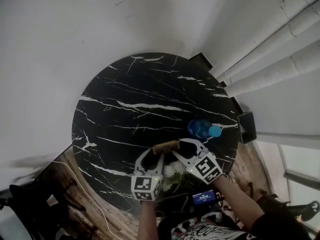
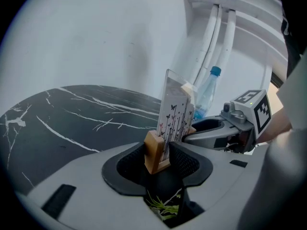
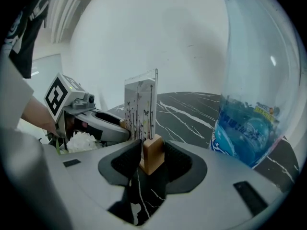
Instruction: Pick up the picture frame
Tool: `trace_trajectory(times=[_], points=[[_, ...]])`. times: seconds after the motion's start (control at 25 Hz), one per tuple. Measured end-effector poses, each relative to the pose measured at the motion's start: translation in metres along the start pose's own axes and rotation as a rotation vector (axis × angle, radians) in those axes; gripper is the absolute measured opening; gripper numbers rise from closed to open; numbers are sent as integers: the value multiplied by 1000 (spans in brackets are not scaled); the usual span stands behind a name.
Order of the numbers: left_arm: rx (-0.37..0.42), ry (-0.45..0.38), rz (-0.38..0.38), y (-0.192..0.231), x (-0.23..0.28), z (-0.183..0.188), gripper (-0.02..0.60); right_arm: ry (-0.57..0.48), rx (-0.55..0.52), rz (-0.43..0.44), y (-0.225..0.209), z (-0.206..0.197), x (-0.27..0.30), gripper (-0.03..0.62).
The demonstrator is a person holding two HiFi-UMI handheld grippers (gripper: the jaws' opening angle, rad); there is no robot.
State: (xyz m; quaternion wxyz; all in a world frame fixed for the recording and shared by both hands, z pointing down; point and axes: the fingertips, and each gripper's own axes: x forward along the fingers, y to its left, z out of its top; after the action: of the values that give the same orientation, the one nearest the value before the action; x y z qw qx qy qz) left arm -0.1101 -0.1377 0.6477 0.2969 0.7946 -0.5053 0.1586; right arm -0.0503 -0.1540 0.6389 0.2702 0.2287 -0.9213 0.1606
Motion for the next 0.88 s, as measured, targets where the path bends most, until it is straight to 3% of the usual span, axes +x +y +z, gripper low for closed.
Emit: trace_trajectory(times=[0.32,0.48,0.68,0.88], points=[[-61,16,-26,-3,-4,4,166,-21,97,-2,0,2,-6,150],[-75,9,-31,-4,-6,12,163,-33,105,-4,-2,10,-9,150],[-152,-9,-45,-5,-15,22,158,-43,114,-5,-1,23,-17,149],[-163,-31,-23,-9,-26,35,156,-50,137,10,3,37,-25,147]])
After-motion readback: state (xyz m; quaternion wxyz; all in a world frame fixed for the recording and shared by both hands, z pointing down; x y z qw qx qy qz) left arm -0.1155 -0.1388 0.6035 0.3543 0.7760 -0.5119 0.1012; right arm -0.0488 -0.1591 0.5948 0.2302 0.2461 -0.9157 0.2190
